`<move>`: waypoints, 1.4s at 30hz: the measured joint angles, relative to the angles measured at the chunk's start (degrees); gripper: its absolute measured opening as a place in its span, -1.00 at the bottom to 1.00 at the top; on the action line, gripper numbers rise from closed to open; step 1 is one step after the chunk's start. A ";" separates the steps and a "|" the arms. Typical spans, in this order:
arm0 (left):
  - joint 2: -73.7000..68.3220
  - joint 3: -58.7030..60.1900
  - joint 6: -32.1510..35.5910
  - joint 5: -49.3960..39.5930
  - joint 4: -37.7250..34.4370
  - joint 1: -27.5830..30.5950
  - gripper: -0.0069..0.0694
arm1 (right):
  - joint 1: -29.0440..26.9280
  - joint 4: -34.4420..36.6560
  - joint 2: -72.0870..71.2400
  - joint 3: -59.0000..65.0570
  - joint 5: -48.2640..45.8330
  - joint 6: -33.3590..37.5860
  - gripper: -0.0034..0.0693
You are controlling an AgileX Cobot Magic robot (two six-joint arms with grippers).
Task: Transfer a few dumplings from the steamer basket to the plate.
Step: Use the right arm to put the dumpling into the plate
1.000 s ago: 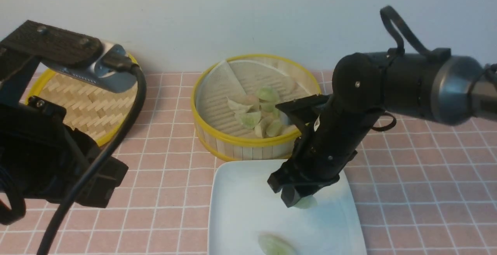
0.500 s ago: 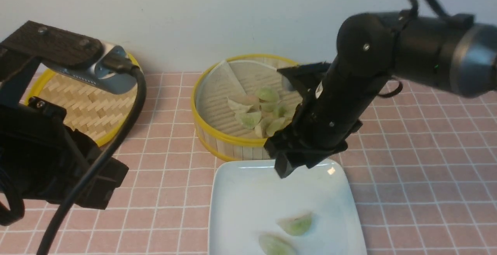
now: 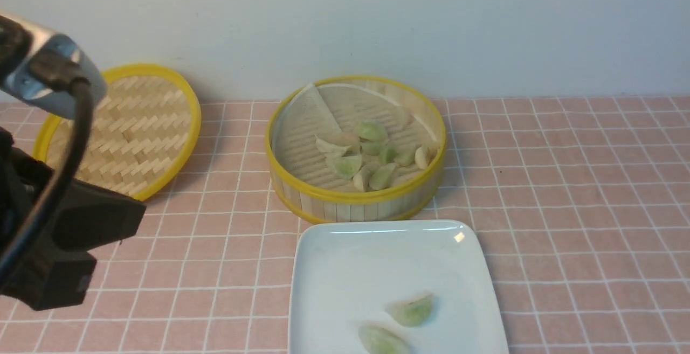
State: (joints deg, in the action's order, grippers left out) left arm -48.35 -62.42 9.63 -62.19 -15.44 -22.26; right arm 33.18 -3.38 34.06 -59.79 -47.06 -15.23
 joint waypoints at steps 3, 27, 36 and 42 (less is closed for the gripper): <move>1.49 0.00 0.00 1.02 -0.86 0.00 -0.83 | 0.00 -4.14 -17.11 13.52 12.23 -0.67 -0.94; 36.63 24.55 -4.65 23.76 -4.28 0.05 -0.83 | 0.00 -21.93 -35.05 38.55 24.29 -21.36 -0.94; 46.48 30.15 -4.90 23.76 -4.33 0.05 -0.83 | 0.00 -21.93 -35.05 38.55 24.22 -21.36 -0.94; 47.14 30.62 -4.01 23.37 -3.48 0.05 -0.83 | 0.00 -21.93 -35.05 38.55 24.22 -21.36 -0.95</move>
State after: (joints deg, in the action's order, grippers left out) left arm -1.21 -31.80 5.62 -38.82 -18.92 -22.22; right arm 33.18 -25.31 -1.00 -21.24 -22.83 -36.58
